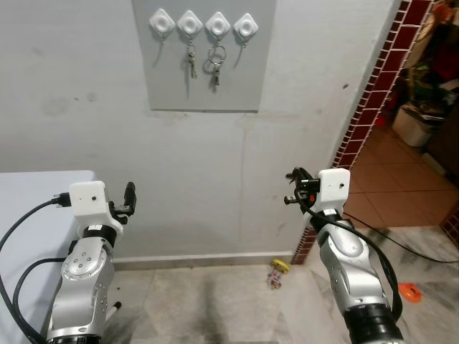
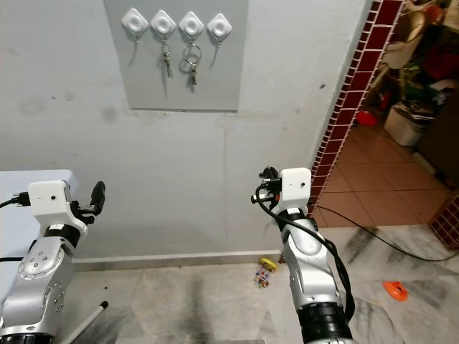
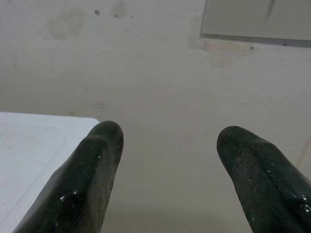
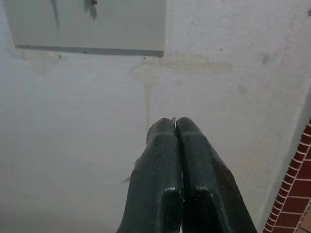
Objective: Hang keys on a hook
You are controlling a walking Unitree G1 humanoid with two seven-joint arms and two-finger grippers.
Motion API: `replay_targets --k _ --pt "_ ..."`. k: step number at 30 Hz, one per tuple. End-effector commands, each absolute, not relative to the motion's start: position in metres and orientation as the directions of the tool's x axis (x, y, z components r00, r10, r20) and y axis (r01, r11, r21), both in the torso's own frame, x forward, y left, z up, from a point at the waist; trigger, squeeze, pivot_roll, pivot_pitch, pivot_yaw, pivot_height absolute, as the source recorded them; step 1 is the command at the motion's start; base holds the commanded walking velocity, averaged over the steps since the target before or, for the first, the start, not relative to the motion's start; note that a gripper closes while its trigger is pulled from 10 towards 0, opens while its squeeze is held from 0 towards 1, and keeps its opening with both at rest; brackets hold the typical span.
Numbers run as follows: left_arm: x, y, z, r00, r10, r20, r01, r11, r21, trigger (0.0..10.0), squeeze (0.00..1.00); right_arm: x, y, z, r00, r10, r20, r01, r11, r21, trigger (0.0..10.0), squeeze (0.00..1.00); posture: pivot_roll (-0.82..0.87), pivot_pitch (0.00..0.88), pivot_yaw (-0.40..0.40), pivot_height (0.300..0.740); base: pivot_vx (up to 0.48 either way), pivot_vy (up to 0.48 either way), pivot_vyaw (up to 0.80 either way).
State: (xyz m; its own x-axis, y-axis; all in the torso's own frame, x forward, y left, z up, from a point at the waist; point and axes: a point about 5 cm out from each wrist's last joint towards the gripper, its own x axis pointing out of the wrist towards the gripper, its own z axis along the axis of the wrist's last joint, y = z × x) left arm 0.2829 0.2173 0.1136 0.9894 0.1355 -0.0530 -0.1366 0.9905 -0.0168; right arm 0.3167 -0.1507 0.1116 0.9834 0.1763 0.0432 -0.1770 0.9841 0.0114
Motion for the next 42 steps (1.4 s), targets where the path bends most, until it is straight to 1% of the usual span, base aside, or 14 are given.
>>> replay_targets --k 1,9,12,15,24,27,28,29,31,34,36,39,41,42 --pt "0.286 0.213 0.114 0.992 0.114 -0.06 -0.115 0.993 -0.015 10.0 0.0 0.316 -0.155 0.119 0.985 0.16 0.071 -0.161 0.987 0.007 10.0 0.0 -0.09 0.0 0.005 0.728 0.0 0.0 0.0" --pt "0.285 0.212 0.113 0.99 0.109 -0.089 -0.109 0.994 -0.002 10.0 0.0 0.311 -0.156 0.117 0.987 0.148 0.064 -0.149 0.989 0.014 10.0 0.0 -0.1 0.0 0.018 0.728 0.0 0.0 0.0" --pt "0.284 0.212 0.112 0.99 0.093 -0.102 -0.098 0.994 -0.046 10.0 0.0 0.307 -0.157 0.115 0.988 0.146 0.059 -0.147 0.989 0.016 10.0 0.0 -0.11 0.0 0.023 0.728 0.0 0.0 0.0" --pt "0.284 0.213 0.111 0.989 0.101 -0.106 -0.108 0.992 -0.068 10.0 0.0 0.305 -0.158 0.114 0.988 0.146 0.057 -0.147 0.989 0.014 10.0 0.0 -0.11 0.0 0.023 0.728 0.274 0.0 0.0" --pt "0.284 0.214 0.111 0.987 0.112 -0.119 -0.123 0.988 -0.093 10.0 0.0 0.303 -0.161 0.115 0.988 0.143 0.052 -0.143 0.99 0.01 10.0 0.0 -0.11 0.0 0.02 0.728 0.33 0.0 0.0" --pt "0.284 0.212 0.111 0.987 0.111 -0.114 -0.123 0.987 -0.104 10.0 0.0 0.304 -0.16 0.115 0.988 0.15 0.045 -0.151 0.988 0.014 10.0 0.0 -0.11 0.0 0.013 0.728 0.0 0.0 0.0" --pt "0.284 0.212 0.108 0.984 0.111 -0.138 -0.127 0.986 -0.11 10.0 0.0 0.303 -0.16 0.116 0.987 0.155 0.05 -0.156 0.988 0.007 10.0 0.0 -0.11 0.0 0.013 0.728 0.0 0.0 0.0" --pt "0.283 0.213 0.106 0.981 0.116 -0.155 -0.139 0.979 -0.151 10.0 0.0 0.303 -0.16 0.116 0.987 0.155 0.049 -0.155 0.988 0.009 10.0 0.0 -0.11 0.0 0.013 0.728 0.0 0.48 0.0" --pt "0.283 0.214 0.104 0.978 0.124 -0.169 -0.154 0.972 -0.179 10.0 0.0 0.303 -0.16 0.117 0.987 0.155 0.048 -0.156 0.988 0.011 10.0 0.0 -0.11 0.0 0.01 0.728 0.0 0.48 0.0" --pt "0.283 0.215 0.105 0.977 0.13 -0.168 -0.158 0.974 -0.163 10.0 0.0 0.303 -0.16 0.117 0.987 0.156 0.046 -0.157 0.988 0.012 10.0 0.0 -0.11 0.0 0.009 0.728 0.0 0.464 0.0" --pt "0.284 0.215 0.103 0.972 0.145 -0.183 -0.167 0.98 -0.112 10.0 0.0 0.303 -0.159 0.117 0.987 0.155 0.044 -0.156 0.988 0.016 10.0 0.0 -0.11 0.0 0.011 0.728 0.0 0.0 0.0" --pt "0.284 0.214 0.104 0.972 0.147 -0.183 -0.171 0.978 -0.122 10.0 0.0 0.303 -0.16 0.117 0.987 0.155 0.042 -0.156 0.988 0.016 10.0 0.0 -0.11 0.0 0.011 0.728 0.0 0.0 0.0" --pt "0.285 0.214 0.106 0.974 0.152 -0.169 -0.169 0.981 -0.093 10.0 0.0 0.302 -0.16 0.117 0.988 0.151 0.039 -0.152 0.988 0.015 10.0 0.0 -0.11 0.0 0.012 0.728 0.0 0.0 0.0" --pt "0.285 0.213 0.106 0.974 0.148 -0.17 -0.167 0.981 -0.101 10.0 0.0 0.302 -0.16 0.117 0.988 0.152 0.04 -0.153 0.988 0.015 10.0 0.0 -0.11 0.0 0.012 0.728 0.0 0.0 0.0"
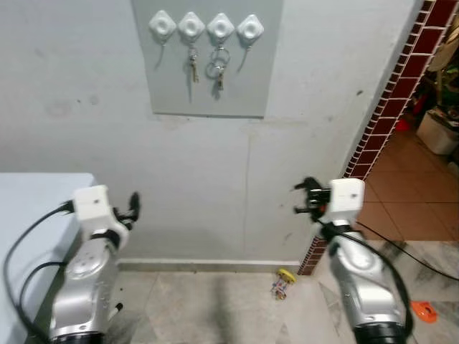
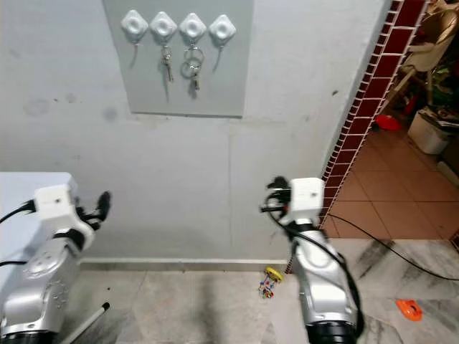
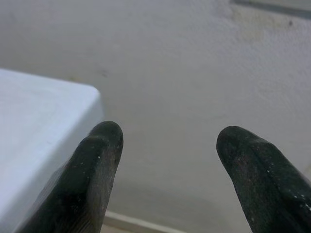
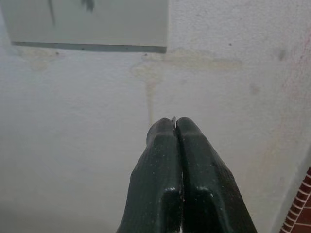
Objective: Hang keys on a hook
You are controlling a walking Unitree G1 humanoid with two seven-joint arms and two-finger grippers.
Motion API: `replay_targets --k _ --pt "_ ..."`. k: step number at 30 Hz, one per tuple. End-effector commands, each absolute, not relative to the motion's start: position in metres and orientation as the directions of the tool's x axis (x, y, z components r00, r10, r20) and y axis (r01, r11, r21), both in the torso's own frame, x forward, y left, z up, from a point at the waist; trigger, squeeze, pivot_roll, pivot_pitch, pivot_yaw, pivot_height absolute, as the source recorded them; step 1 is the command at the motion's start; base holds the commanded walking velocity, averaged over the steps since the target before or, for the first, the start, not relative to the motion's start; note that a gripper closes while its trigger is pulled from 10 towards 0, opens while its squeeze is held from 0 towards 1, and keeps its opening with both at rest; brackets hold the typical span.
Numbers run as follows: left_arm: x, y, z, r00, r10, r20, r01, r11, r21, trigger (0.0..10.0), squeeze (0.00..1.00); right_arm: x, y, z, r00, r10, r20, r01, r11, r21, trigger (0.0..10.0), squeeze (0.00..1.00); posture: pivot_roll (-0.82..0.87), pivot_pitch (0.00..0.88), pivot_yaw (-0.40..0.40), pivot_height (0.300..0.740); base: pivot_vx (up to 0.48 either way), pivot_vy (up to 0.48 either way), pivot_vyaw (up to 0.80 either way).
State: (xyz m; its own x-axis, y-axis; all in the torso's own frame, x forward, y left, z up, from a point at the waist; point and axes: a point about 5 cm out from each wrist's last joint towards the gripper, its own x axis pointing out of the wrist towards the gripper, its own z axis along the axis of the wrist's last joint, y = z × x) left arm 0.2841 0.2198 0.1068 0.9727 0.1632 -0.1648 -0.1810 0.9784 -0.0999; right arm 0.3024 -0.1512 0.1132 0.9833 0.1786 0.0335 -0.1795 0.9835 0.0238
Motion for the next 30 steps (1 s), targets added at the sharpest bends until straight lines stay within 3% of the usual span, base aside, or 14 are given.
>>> replay_targets --k 1,8,30 --pt "0.285 0.213 0.106 0.974 0.145 -0.172 -0.165 0.98 -0.11 10.0 0.0 0.302 -0.16 0.117 0.988 0.152 0.039 -0.153 0.988 0.016 10.0 0.0 -0.11 0.0 0.012 0.728 0.0 0.0 0.0" --pt "0.287 0.204 0.116 0.991 0.06 -0.121 -0.054 0.997 0.046 10.0 0.0 0.303 -0.159 0.119 0.985 0.168 0.044 -0.169 0.986 0.008 10.0 0.0 -0.11 0.0 0.009 0.728 0.0 0.0 0.0" --pt "0.286 0.211 0.121 0.989 0.097 -0.108 -0.1 0.995 -0.023 10.0 0.0 0.303 -0.156 0.124 0.976 0.209 0.061 -0.21 0.978 0.009 10.0 0.0 -0.1 0.0 -0.002 0.728 0.06 0.0 0.0"
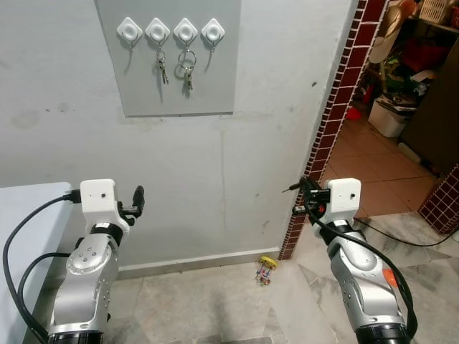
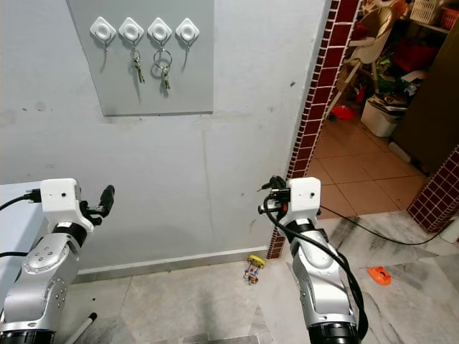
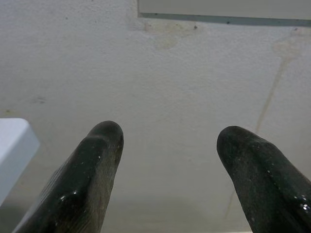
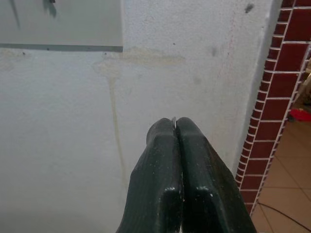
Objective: Hang keys on a hook
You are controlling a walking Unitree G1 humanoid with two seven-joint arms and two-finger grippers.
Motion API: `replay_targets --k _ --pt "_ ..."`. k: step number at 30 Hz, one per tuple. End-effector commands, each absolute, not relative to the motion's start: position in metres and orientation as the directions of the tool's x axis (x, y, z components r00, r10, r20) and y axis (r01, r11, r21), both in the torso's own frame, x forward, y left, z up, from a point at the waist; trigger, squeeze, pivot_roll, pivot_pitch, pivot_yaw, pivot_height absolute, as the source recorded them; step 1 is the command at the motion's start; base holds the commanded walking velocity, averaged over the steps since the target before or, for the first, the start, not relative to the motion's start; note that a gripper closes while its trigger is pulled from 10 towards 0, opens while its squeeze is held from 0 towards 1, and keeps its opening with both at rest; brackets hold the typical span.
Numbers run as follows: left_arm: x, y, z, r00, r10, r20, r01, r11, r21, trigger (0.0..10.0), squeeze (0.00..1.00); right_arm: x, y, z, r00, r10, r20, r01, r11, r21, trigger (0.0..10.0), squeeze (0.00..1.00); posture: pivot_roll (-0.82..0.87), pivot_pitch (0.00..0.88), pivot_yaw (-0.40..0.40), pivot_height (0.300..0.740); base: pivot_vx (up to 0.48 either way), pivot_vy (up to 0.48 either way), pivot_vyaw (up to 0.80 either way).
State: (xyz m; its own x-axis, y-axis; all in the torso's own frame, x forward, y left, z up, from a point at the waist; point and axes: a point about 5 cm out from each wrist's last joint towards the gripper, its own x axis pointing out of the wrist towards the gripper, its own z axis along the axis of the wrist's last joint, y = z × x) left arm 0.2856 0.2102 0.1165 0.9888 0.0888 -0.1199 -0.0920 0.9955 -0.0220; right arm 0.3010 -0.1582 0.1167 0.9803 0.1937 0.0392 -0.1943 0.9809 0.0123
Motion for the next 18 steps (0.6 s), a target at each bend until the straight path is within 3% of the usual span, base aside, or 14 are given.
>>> replay_targets --k 1,18 --pt "0.2853 0.2113 0.1211 0.99 0.097 -0.107 -0.1 0.995 -0.023 10.0 0.0 0.3032 -0.1561 0.1245 0.975 0.212 0.062 -0.213 0.977 0.01 10.0 0.0 -0.1 0.0 -0.002 0.728 0.352 0.0 0.0" --pt "0.2848 0.2113 0.122 0.99 0.101 -0.103 -0.104 0.994 -0.033 10.0 0.0 0.3029 -0.1557 0.125 0.972 0.226 0.059 -0.227 0.974 0.011 10.0 0.0 -0.1 0.0 -0.006 0.728 0.317 0.0 0.0"
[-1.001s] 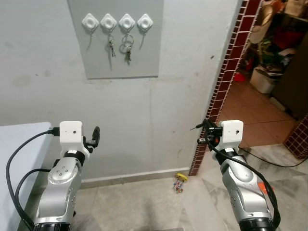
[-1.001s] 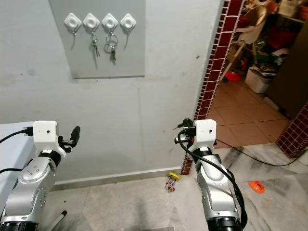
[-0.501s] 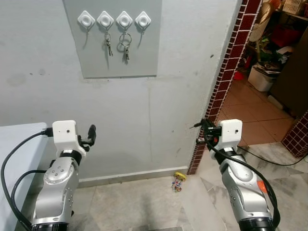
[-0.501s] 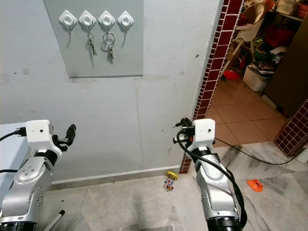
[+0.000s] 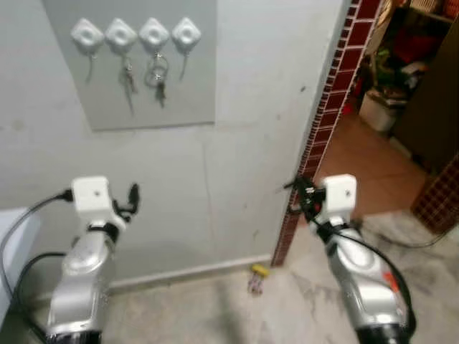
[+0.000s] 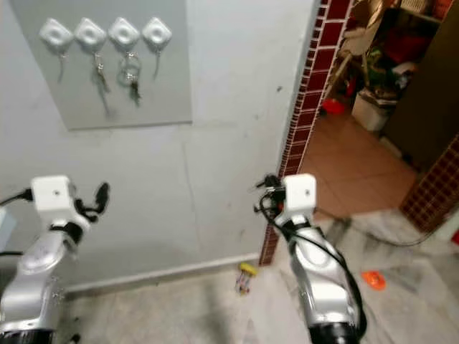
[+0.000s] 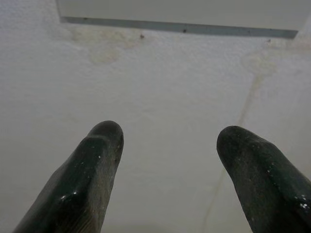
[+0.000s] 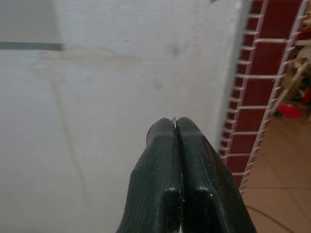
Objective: Hang keys on a hook
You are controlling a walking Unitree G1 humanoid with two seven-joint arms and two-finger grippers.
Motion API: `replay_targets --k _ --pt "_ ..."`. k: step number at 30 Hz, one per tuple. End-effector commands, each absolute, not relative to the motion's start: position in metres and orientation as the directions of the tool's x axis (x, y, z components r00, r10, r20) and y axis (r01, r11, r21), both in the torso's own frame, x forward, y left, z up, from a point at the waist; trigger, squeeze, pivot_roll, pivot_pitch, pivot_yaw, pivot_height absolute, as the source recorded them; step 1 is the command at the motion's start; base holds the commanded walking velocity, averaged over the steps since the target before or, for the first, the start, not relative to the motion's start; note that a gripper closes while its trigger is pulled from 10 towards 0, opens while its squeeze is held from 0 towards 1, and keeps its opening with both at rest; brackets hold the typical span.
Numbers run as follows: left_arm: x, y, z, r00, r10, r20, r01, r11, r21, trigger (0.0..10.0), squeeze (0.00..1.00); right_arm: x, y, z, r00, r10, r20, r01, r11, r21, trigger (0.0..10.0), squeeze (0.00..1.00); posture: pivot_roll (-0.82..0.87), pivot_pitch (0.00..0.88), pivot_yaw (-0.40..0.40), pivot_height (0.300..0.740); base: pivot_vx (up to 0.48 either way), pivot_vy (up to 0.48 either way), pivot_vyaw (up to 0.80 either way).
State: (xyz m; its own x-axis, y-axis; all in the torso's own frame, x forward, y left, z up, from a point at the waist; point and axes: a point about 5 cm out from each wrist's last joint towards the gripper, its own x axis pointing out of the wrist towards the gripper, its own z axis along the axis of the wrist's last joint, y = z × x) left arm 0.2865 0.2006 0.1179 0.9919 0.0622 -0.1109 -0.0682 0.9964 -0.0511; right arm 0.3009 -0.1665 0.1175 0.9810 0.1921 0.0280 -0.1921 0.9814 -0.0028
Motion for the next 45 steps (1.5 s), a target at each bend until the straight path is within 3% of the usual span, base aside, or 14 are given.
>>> replay_targets --k 1,13,18,25,33,45 --pt "0.284 0.211 0.122 0.99 0.1 -0.103 -0.104 0.994 -0.034 10.0 0.0 0.303 -0.156 0.125 0.972 0.227 0.059 -0.228 0.974 0.01 10.0 0.0 -0.1 0.0 -0.008 0.728 0.386 0.0 0.0" --pt "0.284 0.21 0.123 0.989 0.103 -0.103 -0.107 0.994 -0.035 10.0 0.0 0.302 -0.156 0.125 0.972 0.23 0.055 -0.23 0.973 0.009 10.0 0.0 -0.1 0.0 -0.01 0.728 0.383 0.0 0.0" --pt "0.284 0.208 0.129 0.99 0.118 -0.072 -0.121 0.992 -0.036 10.0 0.0 0.302 -0.155 0.122 0.966 0.258 0.017 -0.258 0.966 0.017 10.0 0.0 -0.09 0.0 -0.011 0.728 0.0 0.0 0.0" --pt "0.287 0.2 0.139 0.999 0.022 -0.043 -0.022 1.0 0.004 10.0 0.0 0.305 -0.154 0.123 0.951 0.307 -0.024 -0.307 0.952 0.016 10.0 0.0 -0.09 0.0 -0.014 0.728 0.0 0.0 0.0" --pt "0.295 0.184 0.162 0.996 -0.081 0.039 0.078 0.995 0.062 10.0 0.0 0.313 -0.139 0.144 0.864 0.502 0.04 -0.497 0.863 -0.085 10.0 0.0 -0.09 0.0 -0.016 0.728 0.0 0.0 0.0" --pt "0.302 0.172 0.188 0.981 -0.155 0.115 0.151 0.987 0.05 10.0 0.0 0.339 -0.11 0.181 0.781 0.608 0.142 -0.6 0.794 -0.101 10.0 0.0 -0.08 0.0 -0.019 0.728 0.0 0.0 0.0"
